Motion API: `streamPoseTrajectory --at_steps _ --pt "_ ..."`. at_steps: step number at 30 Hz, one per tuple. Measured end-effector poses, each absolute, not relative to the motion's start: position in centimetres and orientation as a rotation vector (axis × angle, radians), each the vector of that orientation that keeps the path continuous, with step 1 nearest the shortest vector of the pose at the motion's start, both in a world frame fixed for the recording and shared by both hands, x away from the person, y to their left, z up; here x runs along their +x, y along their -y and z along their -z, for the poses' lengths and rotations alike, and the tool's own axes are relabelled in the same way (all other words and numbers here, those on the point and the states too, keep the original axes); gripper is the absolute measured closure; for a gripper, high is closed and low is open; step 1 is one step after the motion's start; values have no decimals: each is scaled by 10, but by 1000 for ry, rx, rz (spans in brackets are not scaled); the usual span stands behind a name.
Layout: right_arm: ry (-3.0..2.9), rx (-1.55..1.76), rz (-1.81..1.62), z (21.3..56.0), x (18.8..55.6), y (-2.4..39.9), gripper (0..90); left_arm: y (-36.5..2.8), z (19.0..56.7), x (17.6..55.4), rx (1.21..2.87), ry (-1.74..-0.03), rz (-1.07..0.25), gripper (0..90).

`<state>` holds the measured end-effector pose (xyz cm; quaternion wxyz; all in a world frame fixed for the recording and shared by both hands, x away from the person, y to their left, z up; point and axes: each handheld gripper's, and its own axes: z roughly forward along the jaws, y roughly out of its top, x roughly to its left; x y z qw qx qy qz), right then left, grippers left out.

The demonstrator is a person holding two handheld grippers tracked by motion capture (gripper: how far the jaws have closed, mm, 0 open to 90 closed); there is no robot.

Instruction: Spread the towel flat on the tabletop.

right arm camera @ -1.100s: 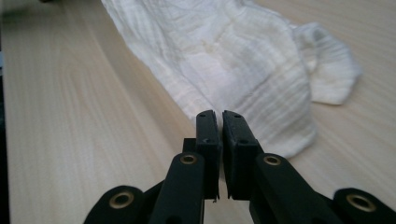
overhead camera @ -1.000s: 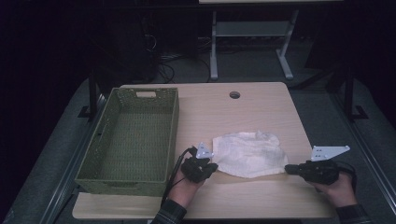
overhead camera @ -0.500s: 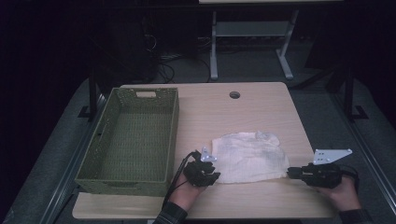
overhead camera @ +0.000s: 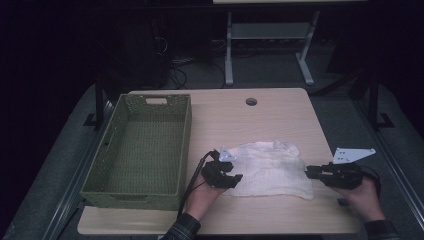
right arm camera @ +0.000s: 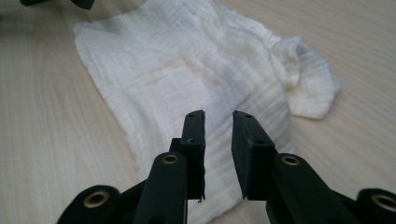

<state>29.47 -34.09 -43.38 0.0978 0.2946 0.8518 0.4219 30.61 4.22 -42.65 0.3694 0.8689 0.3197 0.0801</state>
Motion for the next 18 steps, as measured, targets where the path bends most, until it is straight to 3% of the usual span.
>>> streamPoseTrajectory --at_steps 10,18 --pt "-2488 864 -1250 424 328 334 746 -37 419 337 2193 -808 -257 595" --pt "-2502 868 -1297 424 358 318 726 -30 424 370 2181 -790 -285 578"
